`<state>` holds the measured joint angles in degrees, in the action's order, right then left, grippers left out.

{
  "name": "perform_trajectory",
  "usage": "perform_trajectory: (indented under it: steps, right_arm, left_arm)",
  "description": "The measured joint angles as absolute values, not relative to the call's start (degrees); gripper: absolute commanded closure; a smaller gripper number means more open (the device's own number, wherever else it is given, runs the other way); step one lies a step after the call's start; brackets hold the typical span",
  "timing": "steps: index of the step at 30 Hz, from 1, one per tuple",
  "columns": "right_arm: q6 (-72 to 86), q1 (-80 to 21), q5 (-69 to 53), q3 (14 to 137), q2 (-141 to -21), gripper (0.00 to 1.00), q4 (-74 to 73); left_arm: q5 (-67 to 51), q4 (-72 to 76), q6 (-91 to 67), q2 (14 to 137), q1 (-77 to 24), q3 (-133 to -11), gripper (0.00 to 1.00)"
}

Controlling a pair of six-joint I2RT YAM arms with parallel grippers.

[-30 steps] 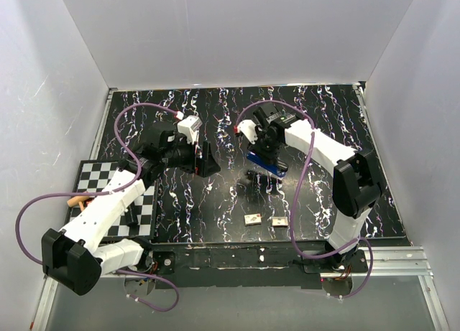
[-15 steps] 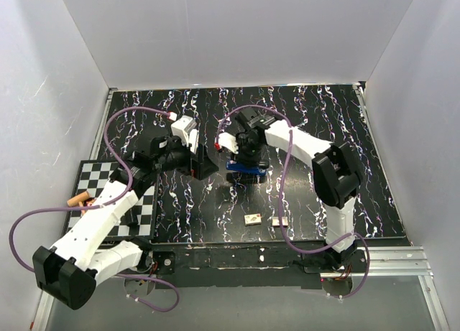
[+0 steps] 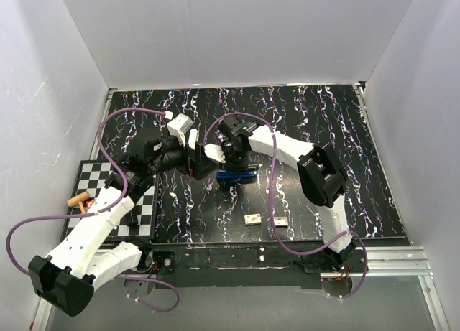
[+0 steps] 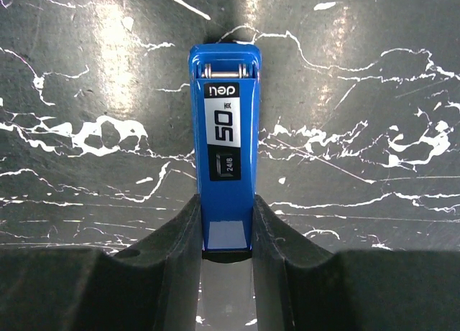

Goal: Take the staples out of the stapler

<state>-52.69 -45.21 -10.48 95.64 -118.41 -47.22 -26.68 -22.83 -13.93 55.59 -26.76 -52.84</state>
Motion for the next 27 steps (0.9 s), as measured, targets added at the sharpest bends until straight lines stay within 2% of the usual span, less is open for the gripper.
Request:
perform_trajectory:
  steps: [5,19,20,23,27]
  right_arm:
    - [-52.4,-45.7,-10.5,95.9,-118.7,0.57,-47.2]
    - [-51.0,-45.7,-11.0,96.0,-118.6,0.46,-46.6]
    - [-50.9,-45.7,-10.7,95.8,-118.1,0.41,-46.4]
    - [-49.3,-45.4,-10.3,93.3,-114.0,0.33,-44.6]
    - [-45.7,-44.5,-9.0,85.5,-102.1,0.31,-40.1]
  left_arm:
    - [-27.4,-22.1,-13.9,55.4,-26.8,-52.8,0.02]
    - [-27.7,-21.8,-13.9,55.4,-26.8,-52.8,0.02]
    - [-27.7,-21.7,-13.9,55.3,-26.8,-52.6,0.02]
    - [-27.7,-21.7,-13.9,54.9,-26.8,-51.9,0.02]
    - [-27.7,-21.3,-13.6,54.9,-26.8,-51.7,0.02]
